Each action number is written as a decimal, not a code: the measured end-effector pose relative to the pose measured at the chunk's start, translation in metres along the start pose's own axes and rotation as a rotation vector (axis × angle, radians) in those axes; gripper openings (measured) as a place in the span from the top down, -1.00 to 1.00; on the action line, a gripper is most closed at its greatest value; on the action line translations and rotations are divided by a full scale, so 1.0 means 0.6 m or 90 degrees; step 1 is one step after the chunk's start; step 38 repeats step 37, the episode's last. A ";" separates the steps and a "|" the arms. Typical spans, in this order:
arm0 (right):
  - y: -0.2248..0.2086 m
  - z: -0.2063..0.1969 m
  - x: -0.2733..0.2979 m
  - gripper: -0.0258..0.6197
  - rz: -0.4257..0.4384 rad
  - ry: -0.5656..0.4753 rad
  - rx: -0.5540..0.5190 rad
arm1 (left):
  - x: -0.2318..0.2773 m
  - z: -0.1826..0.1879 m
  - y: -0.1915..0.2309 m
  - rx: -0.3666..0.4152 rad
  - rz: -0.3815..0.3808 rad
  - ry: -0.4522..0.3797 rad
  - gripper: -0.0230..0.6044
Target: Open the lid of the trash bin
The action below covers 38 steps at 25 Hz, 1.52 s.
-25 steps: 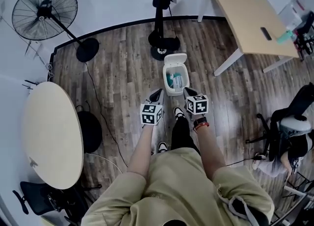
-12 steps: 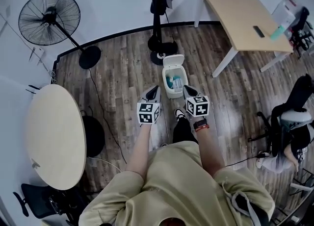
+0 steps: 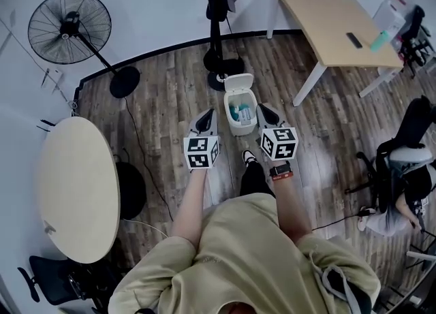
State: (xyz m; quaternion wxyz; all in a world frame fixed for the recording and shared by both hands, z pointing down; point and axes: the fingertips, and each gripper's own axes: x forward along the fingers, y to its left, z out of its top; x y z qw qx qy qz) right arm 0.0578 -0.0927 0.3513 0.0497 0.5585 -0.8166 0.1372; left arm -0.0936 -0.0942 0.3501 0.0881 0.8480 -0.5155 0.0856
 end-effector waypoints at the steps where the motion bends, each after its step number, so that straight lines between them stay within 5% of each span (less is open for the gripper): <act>1: 0.003 0.012 -0.006 0.87 -0.002 -0.010 -0.007 | -0.005 0.010 -0.001 0.002 0.003 -0.005 0.85; 15: 0.027 0.103 -0.047 0.88 -0.026 -0.086 -0.049 | -0.054 0.116 -0.013 0.018 0.020 -0.086 0.85; 29: -0.006 0.085 -0.026 0.88 -0.018 -0.076 -0.017 | -0.011 0.106 -0.025 0.005 -0.007 -0.089 0.85; 38: -0.067 0.054 0.083 0.88 0.000 -0.032 -0.013 | 0.096 0.075 0.013 -0.023 0.002 -0.071 0.85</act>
